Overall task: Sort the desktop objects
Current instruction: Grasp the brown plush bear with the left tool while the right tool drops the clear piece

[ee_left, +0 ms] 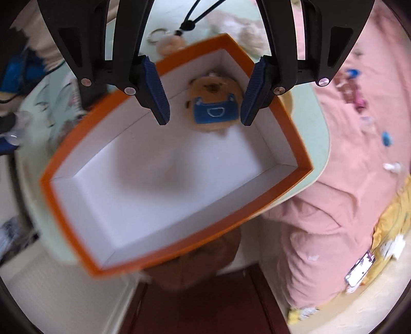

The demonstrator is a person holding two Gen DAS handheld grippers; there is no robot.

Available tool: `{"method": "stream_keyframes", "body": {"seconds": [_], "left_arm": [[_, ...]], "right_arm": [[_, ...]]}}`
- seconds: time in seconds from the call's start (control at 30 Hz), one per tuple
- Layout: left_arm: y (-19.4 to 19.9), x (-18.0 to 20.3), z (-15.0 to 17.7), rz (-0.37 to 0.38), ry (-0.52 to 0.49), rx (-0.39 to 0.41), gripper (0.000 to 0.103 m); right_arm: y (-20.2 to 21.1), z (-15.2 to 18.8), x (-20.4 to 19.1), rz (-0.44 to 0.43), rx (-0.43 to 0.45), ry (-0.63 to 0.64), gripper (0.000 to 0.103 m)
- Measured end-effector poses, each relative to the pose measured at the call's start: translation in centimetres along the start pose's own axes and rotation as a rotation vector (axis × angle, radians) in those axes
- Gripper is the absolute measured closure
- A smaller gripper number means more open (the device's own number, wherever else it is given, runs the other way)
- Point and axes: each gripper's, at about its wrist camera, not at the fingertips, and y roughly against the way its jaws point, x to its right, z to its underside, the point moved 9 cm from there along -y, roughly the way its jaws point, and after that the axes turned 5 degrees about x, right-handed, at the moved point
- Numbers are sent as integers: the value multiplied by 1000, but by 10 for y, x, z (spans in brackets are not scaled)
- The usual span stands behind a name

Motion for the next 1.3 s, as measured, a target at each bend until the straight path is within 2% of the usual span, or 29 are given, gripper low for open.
{"method": "stream_keyframes", "body": {"seconds": [0.13, 0.23, 0.27, 0.3, 0.5, 0.6, 0.73, 0.97, 1.17, 1.3], "left_arm": [[-10, 4, -1, -1, -10, -50, 46], [-16, 7, -1, 3, -12, -80, 46], [-18, 8, -1, 5, -13, -90, 48], [-20, 8, -1, 6, -13, -100, 55], [-16, 8, -1, 36, -31, -62, 65], [0, 7, -1, 111, 31, -13, 66], [46, 11, -2, 236, 103, 125, 66], [105, 30, 30, 470, 201, 284, 66], [79, 50, 68, 553, 271, 330, 66], [57, 59, 81, 528, 316, 351, 66]], "right_arm": [[11, 21, 1, -54, 33, -22, 85], [13, 22, 4, -78, 43, -28, 85], [13, 22, 4, -86, 47, -30, 85], [14, 22, 5, -89, 50, -31, 85], [14, 22, 9, -81, 63, -33, 85], [10, 22, 9, -72, 67, -35, 85], [6, 23, 10, -61, 73, -38, 85], [-14, 27, -2, -108, 102, -79, 85], [-43, 26, -21, -174, 143, -130, 85], [-57, 22, -26, -158, 175, -138, 83]]}}
